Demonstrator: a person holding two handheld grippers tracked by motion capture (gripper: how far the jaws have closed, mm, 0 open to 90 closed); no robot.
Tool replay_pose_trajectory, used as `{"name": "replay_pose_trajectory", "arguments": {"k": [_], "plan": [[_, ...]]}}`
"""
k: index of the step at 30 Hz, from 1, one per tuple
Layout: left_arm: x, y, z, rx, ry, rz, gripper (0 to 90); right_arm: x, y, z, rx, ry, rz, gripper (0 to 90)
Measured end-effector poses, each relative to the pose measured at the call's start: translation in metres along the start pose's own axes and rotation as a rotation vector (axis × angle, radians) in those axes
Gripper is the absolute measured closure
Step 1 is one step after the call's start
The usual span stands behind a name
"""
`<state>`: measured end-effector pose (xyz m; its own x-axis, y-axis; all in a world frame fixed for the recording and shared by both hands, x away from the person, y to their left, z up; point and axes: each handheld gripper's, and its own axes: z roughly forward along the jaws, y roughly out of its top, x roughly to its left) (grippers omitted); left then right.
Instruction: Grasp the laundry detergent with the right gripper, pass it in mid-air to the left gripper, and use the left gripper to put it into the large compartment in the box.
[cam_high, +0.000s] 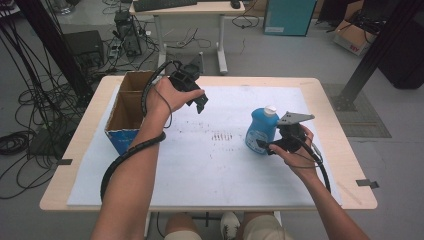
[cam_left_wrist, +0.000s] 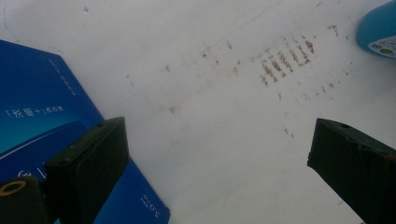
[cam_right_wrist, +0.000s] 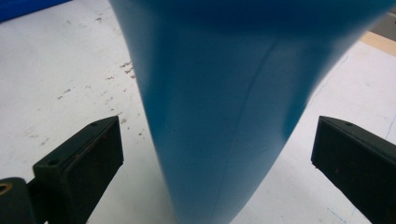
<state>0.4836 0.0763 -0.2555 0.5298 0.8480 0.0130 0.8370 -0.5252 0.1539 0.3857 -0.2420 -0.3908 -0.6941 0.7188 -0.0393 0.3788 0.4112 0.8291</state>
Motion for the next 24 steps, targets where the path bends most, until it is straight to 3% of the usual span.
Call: {"name": "replay_pose_trajectory", "arguments": {"k": [24], "plan": [[-0.0022, 0.002, -0.0006, -0.014, 0.003, -0.004, 5.4, 0.0019, -0.0052, 0.0064, -0.059, -0.019, 0.005, 1.7]]}}
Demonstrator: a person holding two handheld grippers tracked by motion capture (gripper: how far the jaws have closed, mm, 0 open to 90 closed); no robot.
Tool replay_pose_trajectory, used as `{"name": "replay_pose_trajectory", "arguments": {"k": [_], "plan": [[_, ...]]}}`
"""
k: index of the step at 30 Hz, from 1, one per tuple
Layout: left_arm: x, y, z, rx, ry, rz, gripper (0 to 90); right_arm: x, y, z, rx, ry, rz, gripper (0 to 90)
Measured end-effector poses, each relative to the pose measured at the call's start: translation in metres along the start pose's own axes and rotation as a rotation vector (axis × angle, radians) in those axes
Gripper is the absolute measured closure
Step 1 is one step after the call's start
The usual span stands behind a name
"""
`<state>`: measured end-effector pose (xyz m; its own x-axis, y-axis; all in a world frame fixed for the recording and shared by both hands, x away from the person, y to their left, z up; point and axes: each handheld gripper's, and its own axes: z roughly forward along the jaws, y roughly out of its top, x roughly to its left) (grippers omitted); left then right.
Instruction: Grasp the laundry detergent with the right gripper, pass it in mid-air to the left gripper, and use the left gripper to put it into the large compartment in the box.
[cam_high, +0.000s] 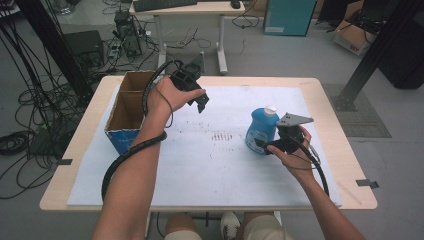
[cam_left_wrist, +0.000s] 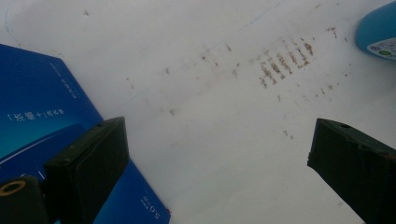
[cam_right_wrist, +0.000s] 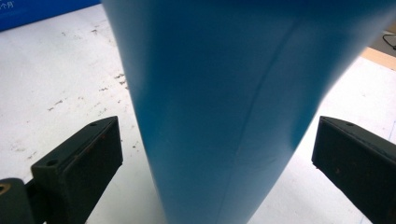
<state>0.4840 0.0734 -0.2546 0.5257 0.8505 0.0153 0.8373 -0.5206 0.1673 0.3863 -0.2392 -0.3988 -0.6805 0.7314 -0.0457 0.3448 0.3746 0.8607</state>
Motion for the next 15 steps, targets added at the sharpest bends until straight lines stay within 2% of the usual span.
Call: {"name": "replay_pose_trajectory", "arguments": {"k": [15], "plan": [[0.0005, -0.0008, -0.0011, -0.003, 0.002, 0.0, 5.4, 0.0002, -0.0006, 0.001, -0.019, -0.004, -0.001, 1.5]]}}
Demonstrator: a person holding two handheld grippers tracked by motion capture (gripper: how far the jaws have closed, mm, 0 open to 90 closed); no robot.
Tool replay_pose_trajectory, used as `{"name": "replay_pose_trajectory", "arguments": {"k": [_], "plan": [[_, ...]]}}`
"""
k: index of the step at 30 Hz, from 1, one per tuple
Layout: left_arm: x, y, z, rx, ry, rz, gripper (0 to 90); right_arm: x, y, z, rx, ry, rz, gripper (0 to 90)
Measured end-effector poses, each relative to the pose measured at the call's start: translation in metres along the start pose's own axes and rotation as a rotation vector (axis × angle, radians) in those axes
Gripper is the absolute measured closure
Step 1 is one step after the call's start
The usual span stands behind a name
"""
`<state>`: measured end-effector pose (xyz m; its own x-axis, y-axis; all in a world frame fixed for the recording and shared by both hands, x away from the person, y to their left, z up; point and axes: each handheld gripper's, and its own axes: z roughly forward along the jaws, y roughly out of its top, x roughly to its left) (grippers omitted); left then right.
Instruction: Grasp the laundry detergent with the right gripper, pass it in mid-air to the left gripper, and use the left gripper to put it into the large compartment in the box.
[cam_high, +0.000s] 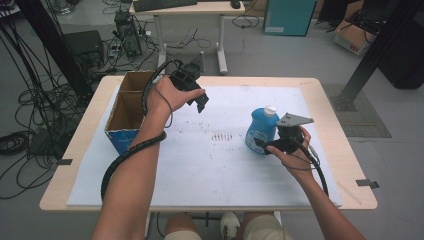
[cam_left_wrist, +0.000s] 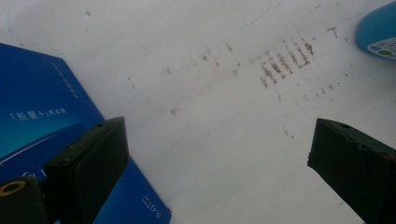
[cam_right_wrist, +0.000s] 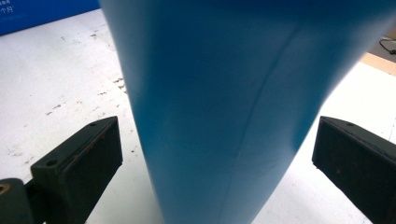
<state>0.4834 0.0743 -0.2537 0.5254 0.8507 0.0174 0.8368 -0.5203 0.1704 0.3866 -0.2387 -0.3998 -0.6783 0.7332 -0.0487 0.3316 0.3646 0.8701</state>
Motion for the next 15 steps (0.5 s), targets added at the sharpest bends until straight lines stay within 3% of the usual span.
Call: {"name": "replay_pose_trajectory", "arguments": {"k": [15], "plan": [[-0.0005, 0.0017, -0.0017, -0.003, 0.0, 0.005, 5.4, 0.0002, 0.0004, 0.0009, -0.011, 0.0, 0.0, 1.5]]}}
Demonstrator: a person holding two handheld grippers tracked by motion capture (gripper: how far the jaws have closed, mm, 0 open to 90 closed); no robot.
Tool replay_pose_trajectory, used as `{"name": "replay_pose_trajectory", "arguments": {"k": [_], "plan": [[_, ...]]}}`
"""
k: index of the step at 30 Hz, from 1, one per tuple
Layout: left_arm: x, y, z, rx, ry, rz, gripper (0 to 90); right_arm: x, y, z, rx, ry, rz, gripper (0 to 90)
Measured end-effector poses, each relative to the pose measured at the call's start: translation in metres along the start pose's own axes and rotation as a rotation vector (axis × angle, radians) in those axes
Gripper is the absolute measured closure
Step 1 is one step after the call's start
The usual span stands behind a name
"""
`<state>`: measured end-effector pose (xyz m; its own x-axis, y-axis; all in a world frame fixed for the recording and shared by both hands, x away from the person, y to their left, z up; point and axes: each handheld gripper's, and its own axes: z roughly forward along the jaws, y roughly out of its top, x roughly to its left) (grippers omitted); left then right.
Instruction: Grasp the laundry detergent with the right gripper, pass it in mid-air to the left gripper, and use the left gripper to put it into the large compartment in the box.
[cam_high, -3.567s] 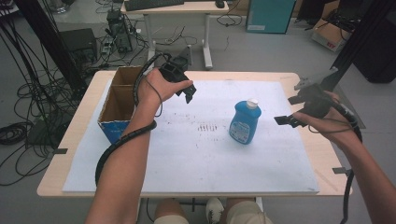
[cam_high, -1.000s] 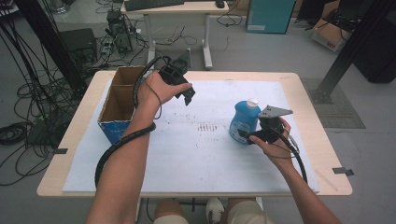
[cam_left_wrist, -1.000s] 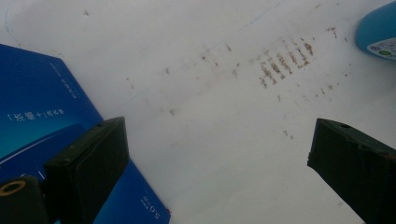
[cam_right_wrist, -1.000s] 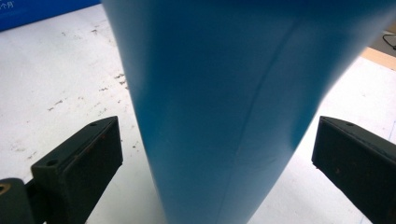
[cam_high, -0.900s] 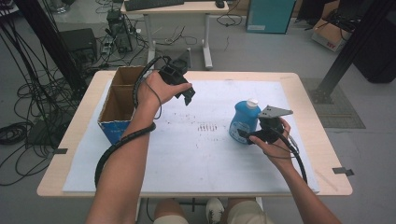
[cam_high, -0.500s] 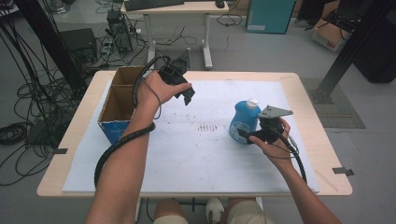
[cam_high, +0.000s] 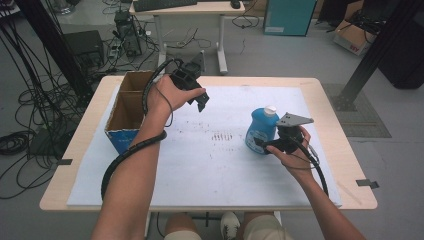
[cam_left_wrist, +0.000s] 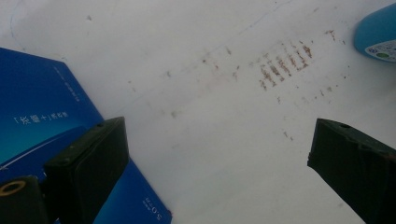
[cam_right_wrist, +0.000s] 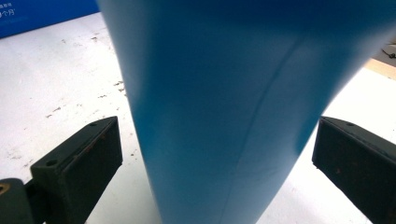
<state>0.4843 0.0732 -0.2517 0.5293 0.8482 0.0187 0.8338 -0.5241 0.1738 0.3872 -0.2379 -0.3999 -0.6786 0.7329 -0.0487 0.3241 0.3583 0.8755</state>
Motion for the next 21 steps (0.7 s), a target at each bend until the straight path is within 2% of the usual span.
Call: {"name": "replay_pose_trajectory", "arguments": {"k": [21], "plan": [[0.0005, -0.001, -0.0018, -0.004, 0.003, 0.003, 5.4, 0.0015, 0.0002, 0.0008, -0.02, -0.006, -0.003, 1.4]]}}
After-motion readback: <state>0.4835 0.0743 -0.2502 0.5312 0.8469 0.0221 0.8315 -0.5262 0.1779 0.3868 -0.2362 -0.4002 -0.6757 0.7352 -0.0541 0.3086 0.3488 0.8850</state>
